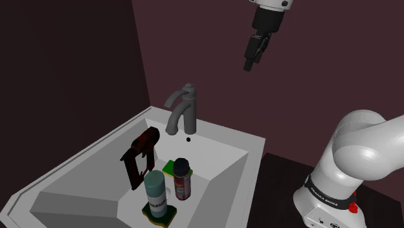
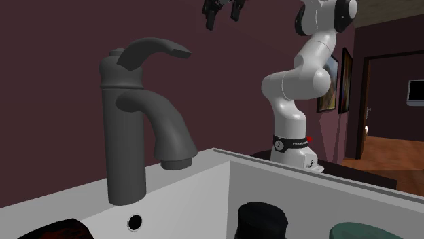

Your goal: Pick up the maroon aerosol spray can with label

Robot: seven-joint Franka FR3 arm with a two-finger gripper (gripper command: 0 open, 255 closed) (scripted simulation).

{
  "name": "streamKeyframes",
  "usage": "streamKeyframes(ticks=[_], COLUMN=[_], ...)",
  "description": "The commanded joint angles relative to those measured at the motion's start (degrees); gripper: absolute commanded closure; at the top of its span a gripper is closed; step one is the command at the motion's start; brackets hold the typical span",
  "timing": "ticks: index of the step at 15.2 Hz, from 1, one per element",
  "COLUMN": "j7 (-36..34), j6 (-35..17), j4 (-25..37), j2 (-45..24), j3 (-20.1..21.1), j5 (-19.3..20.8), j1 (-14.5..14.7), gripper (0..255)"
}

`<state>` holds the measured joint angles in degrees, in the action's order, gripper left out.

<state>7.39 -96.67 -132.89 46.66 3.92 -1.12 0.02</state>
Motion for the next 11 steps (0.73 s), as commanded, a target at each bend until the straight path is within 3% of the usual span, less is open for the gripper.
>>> streamKeyframes(ticks=[1,11], j7=[0.0,-8.9], j6=[0.0,-14.5], j4=[0.0,-8.4], j2=[0.0,-8.4], j3=[0.0,8.1], j5=[0.0,-4.8], j1=[0.0,1.9], gripper=[0,0])
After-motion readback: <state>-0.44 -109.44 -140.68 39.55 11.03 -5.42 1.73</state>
